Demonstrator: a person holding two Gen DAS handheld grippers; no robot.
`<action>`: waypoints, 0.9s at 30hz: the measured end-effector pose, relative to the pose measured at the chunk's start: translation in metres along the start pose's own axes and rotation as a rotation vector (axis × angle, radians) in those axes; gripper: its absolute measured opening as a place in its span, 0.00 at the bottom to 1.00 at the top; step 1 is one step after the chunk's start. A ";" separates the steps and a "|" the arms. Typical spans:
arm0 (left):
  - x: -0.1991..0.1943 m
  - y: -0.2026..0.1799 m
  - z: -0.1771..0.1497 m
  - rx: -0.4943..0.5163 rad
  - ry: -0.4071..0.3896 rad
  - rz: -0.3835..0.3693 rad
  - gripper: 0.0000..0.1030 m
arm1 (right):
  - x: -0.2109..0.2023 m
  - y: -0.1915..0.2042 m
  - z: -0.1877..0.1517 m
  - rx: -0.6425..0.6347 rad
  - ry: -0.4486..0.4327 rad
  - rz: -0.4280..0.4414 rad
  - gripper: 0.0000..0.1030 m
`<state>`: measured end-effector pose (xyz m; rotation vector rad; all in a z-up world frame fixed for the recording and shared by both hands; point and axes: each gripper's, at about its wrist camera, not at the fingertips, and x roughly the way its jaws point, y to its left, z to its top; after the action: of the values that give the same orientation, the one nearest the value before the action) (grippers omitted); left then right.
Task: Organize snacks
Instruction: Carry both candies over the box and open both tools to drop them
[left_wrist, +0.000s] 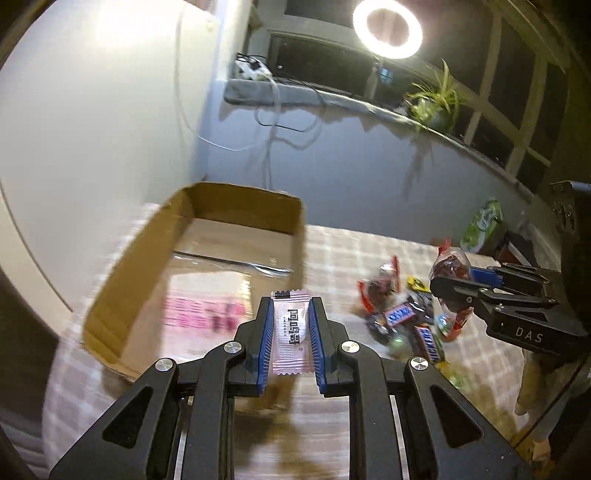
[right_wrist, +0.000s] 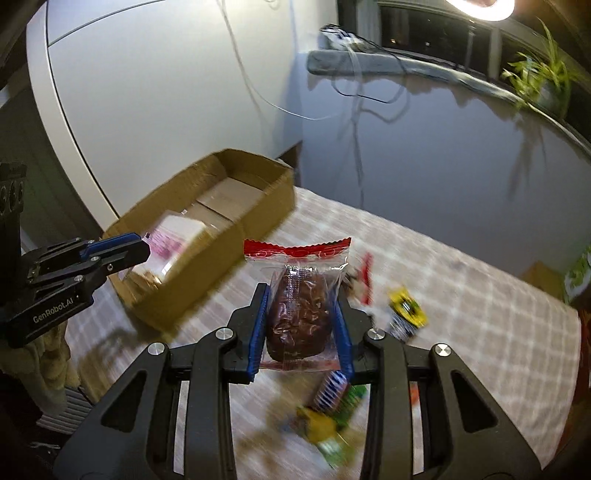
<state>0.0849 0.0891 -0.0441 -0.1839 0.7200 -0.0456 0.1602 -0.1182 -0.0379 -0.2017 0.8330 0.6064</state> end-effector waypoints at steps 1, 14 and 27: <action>-0.002 0.004 -0.001 -0.005 -0.003 0.006 0.17 | 0.003 0.004 0.005 -0.004 -0.001 0.007 0.33; 0.001 0.050 0.003 -0.060 -0.014 0.067 0.17 | 0.058 0.057 0.052 -0.072 0.035 0.086 0.33; 0.009 0.071 0.007 -0.099 -0.004 0.075 0.17 | 0.100 0.082 0.068 -0.096 0.093 0.127 0.33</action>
<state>0.0950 0.1587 -0.0580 -0.2512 0.7254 0.0620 0.2072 0.0180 -0.0620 -0.2672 0.9125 0.7620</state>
